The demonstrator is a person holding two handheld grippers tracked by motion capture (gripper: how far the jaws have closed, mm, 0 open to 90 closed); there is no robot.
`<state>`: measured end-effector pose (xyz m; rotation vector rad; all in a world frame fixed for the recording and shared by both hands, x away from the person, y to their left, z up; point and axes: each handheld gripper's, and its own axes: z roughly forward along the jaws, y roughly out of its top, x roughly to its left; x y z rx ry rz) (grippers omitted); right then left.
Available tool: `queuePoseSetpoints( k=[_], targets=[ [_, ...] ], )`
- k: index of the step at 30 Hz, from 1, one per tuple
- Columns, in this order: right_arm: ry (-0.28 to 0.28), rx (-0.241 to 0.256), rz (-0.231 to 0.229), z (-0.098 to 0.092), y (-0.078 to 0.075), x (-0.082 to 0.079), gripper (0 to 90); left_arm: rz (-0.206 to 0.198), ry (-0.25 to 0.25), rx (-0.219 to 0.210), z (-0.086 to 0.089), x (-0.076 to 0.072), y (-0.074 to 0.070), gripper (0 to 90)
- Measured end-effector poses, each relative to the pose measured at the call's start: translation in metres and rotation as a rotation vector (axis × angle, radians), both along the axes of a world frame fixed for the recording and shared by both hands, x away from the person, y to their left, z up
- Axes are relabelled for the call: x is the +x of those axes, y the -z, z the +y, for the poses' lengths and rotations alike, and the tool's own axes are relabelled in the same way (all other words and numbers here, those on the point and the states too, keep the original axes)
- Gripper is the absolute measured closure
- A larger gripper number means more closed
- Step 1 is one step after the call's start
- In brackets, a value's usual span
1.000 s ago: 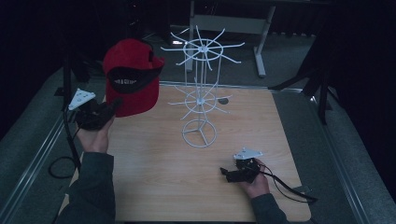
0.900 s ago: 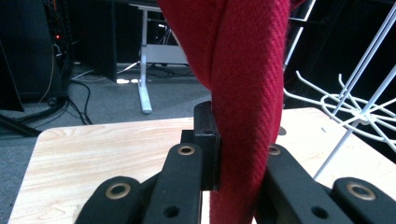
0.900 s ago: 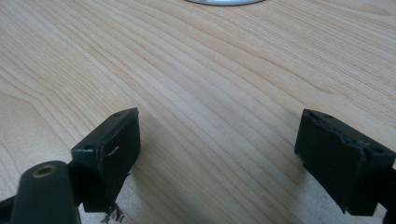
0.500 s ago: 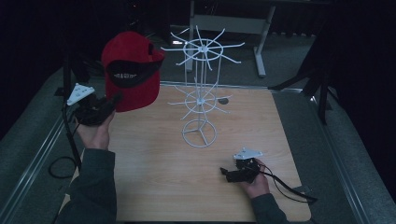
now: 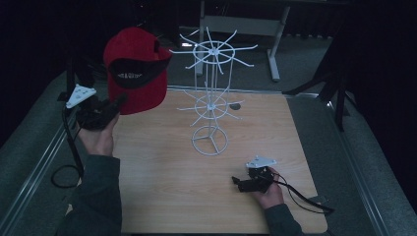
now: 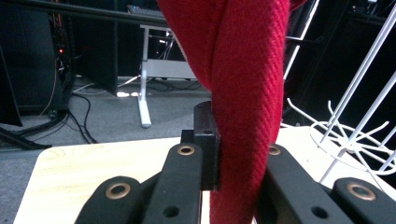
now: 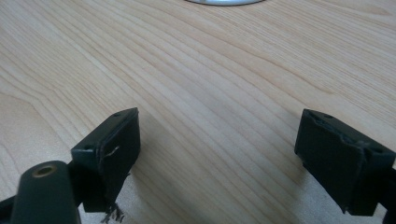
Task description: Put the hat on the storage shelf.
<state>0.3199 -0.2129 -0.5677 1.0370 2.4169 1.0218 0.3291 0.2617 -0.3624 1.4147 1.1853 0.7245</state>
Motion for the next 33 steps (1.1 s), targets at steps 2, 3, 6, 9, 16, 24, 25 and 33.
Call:
queuePoseSetpoints(
  k=[2, 3, 6, 9, 16, 24, 25, 33],
  targets=[
    [0.0, 0.0, 0.0, 0.0, 0.0, 0.0, 14.0, -0.005, -0.001, -0.007, 0.0, 0.0, -0.001, 86.0],
    [0.0, 0.0, 0.0, 0.0, 0.0, 0.0, 14.0, -0.007, -0.001, -0.006, 0.0, 0.0, -0.002, 86.0],
    [0.001, 0.0, 0.001, 0.0, 0.0, 0.0, 14.0, -0.006, 0.001, -0.002, 0.0, -0.001, -0.003, 85.9],
    [0.0, 0.0, 0.0, 0.0, 0.0, 0.0, 14.0, -0.012, -0.002, -0.002, 0.001, -0.003, -0.003, 85.9],
    [0.0, 0.0, 0.0, 0.0, 0.0, 0.0, 14.0, -0.038, -0.014, -0.016, 0.003, -0.005, -0.005, 85.9],
    [0.0, 0.0, 0.0, 0.0, 0.0, 0.0, 14.0, -0.064, -0.02, -0.028, 0.002, -0.007, -0.006, 85.9],
    [0.001, 0.0, 0.0, 0.0, 0.0, 0.0, 14.0, -0.066, -0.018, -0.028, 0.002, -0.007, -0.007, 85.9],
    [0.001, 0.0, 0.0, 0.0, 0.0, 0.0, 14.0, -0.083, -0.009, -0.034, 0.0, -0.01, -0.008, 85.9]
  ],
)
